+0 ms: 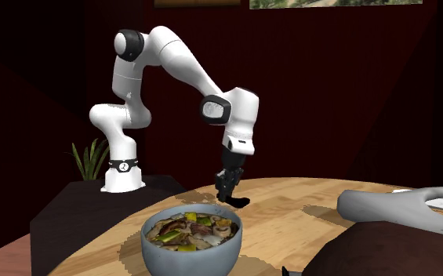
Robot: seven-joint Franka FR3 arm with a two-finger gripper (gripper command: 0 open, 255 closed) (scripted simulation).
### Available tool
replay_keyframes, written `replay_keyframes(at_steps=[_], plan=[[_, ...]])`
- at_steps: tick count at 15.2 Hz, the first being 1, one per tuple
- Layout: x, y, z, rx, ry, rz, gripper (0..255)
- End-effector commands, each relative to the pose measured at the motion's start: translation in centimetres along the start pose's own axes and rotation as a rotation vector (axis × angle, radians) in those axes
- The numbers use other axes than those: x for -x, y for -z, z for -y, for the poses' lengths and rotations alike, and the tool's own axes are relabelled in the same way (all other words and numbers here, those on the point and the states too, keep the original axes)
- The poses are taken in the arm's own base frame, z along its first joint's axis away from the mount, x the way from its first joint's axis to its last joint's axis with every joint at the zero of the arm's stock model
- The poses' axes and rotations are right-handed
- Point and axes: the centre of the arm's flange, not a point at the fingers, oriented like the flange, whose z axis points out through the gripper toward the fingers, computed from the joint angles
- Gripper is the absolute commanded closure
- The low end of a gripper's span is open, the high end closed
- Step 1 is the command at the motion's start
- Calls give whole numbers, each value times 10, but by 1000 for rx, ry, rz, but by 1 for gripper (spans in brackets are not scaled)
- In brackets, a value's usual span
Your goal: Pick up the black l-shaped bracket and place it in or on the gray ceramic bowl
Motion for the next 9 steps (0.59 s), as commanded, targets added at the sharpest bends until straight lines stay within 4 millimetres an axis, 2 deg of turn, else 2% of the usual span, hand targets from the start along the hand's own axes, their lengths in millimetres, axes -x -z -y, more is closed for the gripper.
replay_keyframes(at_steps=[1,9], plan=[[2,10,-1,0,0,0,255],[12,51,-1,0,0,0,255]])
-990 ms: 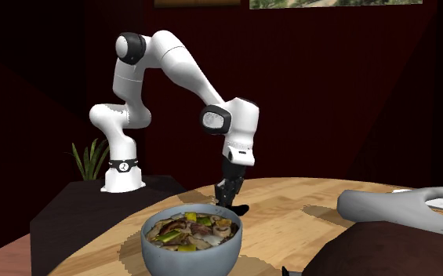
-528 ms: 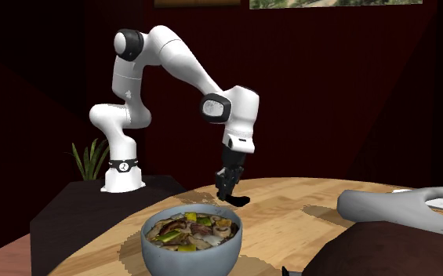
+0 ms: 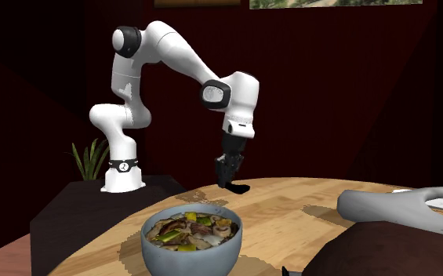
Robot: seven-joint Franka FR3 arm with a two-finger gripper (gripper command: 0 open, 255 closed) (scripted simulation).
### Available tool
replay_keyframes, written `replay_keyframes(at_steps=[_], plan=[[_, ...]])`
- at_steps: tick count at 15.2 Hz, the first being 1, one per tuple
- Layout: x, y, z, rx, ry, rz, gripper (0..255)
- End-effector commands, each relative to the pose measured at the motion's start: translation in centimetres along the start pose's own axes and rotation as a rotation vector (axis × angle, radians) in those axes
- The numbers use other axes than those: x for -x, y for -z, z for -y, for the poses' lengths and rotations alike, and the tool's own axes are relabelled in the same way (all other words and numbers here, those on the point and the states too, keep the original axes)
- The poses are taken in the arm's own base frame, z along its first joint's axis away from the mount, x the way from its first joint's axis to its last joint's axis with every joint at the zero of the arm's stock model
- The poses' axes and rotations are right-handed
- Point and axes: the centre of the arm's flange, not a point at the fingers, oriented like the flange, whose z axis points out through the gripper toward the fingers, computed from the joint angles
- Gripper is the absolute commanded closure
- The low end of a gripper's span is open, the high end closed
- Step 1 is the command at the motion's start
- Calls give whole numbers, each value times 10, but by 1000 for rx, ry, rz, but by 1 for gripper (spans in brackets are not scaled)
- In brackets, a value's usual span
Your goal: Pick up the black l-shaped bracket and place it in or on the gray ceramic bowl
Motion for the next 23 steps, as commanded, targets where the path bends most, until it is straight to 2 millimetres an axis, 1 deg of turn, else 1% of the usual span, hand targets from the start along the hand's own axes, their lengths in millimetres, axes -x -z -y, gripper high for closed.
replay_keyframes(at_steps=[1,13,14,23], plan=[[3,12,0,0,0,0,255],[18,73,0,0,0,0,255],[18,76,0,0,0,0,255],[-15,86,-114,0,0,0,255]])
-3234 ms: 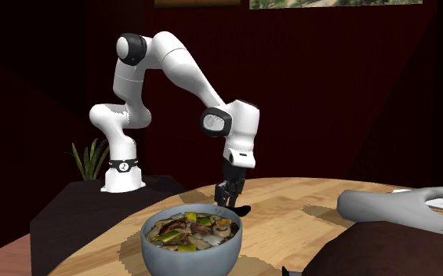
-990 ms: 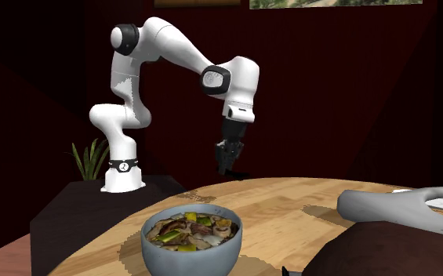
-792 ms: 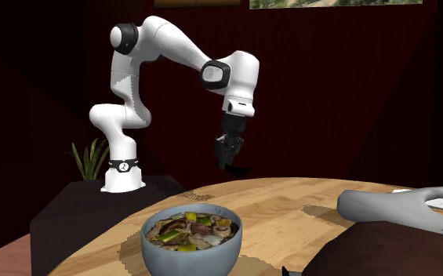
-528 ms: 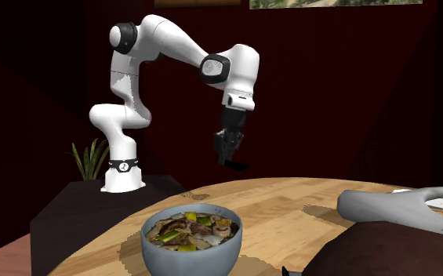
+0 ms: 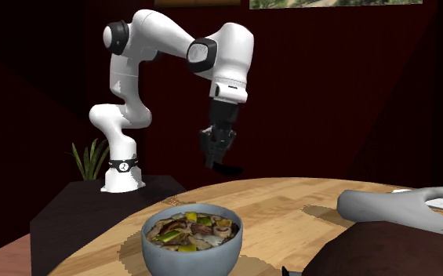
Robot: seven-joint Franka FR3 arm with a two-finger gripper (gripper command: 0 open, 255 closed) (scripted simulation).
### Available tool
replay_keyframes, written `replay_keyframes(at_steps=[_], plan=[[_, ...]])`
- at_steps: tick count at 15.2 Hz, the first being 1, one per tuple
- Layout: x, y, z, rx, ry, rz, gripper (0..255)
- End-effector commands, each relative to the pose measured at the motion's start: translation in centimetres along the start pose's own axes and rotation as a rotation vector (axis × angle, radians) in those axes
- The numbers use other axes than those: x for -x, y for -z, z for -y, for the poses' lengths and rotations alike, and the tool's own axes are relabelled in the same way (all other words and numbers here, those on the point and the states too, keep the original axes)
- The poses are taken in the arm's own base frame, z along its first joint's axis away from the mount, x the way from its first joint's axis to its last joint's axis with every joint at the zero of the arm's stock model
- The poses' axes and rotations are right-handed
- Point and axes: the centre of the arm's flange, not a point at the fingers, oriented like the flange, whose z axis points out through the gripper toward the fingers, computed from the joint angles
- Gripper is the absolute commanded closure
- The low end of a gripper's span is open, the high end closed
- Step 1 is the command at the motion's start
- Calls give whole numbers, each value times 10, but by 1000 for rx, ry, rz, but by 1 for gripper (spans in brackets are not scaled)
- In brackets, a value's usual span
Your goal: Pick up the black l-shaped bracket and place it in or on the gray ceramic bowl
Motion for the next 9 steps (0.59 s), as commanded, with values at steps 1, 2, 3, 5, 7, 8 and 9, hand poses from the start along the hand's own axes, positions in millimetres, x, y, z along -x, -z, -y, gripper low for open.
replay_keyframes(at_steps=[1,2,3,5,7,8,9], plan=[[-7,0,-25,0,1,0,255],[-11,2,-38,0,1,0,255],[-15,3,-50,0,1,0,255],[-22,5,-76,0,1,0,255],[-29,8,-101,0,1,0,255],[-33,9,-113,0,1,0,255],[-37,10,-126,0,1,0,255]])
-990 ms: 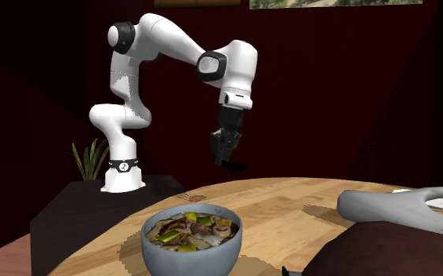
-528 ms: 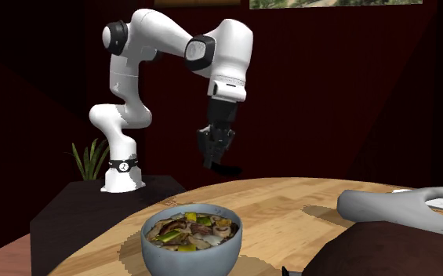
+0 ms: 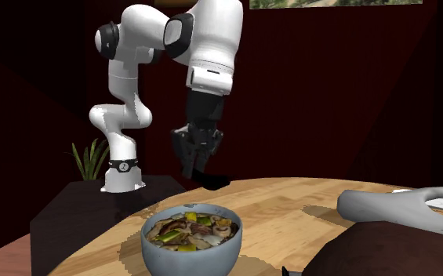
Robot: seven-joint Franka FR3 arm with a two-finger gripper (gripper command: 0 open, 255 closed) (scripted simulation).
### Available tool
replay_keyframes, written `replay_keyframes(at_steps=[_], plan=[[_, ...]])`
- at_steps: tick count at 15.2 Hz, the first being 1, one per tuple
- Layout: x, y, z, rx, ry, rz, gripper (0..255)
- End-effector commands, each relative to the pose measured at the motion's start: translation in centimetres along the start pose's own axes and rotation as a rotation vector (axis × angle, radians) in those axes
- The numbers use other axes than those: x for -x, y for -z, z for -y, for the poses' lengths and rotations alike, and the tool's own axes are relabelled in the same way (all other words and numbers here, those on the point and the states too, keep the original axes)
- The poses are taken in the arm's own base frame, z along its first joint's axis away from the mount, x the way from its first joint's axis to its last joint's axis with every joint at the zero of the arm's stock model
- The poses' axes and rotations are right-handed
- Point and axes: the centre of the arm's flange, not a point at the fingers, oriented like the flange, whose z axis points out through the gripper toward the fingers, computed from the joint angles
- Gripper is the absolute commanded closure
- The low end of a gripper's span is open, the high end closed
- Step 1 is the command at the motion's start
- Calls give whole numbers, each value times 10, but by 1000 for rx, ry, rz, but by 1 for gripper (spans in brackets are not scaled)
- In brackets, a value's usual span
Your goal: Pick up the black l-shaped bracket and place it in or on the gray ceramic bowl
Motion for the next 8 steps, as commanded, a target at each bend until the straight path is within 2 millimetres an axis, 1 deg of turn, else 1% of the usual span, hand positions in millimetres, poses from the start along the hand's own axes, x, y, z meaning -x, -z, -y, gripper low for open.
replay_keyframes(at_steps=[1,2,3,8], plan=[[-9,4,-27,1,1,0,255],[-13,5,-39,1,1,0,255],[-19,7,-59,1,1,0,255],[-25,-19,-59,1,1,0,255]])
